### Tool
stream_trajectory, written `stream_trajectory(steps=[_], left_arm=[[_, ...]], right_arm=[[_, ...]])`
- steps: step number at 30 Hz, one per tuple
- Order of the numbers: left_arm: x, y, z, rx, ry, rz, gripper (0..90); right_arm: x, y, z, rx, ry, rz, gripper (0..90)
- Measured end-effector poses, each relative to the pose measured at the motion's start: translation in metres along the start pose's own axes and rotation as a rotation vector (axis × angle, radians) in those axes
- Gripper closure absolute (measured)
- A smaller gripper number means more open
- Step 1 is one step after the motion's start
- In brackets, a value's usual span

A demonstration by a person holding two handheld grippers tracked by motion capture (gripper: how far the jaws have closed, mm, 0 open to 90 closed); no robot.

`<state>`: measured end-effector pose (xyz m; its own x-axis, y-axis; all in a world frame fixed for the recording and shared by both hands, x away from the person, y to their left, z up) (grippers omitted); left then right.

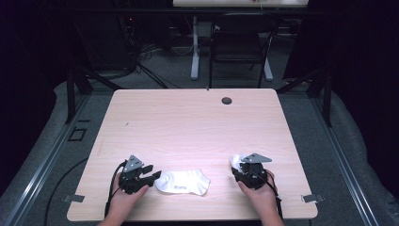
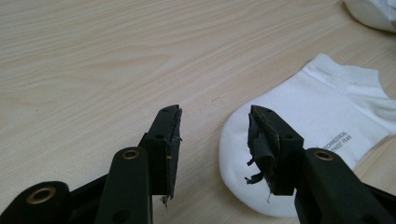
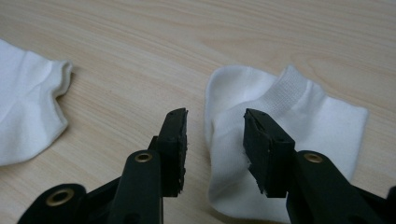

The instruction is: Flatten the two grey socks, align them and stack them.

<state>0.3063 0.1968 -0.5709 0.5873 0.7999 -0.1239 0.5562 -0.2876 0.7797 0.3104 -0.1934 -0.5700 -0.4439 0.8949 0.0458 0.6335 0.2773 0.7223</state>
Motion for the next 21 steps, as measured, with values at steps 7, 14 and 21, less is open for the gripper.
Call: stream_trajectory(steps=[7,14,21], left_arm=[[-0.0002,0.0,0.0007,0.0,-0.002,0.0,54.2],[-0.0006,-0.0002,0.0011,0.0,-0.002,0.003,54.1],[-0.0007,-0.0001,0.0008,-0.002,-0.003,0.006,54.1]], right_arm=[[-0.0035,-0.003,0.0055,0.039,-0.019,0.01,70.6],[-0.0038,-0.0014,0.004,0.053,-0.001,0.018,89.0],[-0.0006,0.001,0.0016,0.043,0.008,0.016,90.0]])
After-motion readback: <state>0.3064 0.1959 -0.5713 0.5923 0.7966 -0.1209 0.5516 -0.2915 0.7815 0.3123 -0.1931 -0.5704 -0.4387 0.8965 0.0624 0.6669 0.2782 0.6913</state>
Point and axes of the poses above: each handheld gripper's, and its own axes: z roughly forward along the jaws, y roughly out of its top, x roughly to its left, the point moved 1 cm from there along z, roughly forward along the jaws
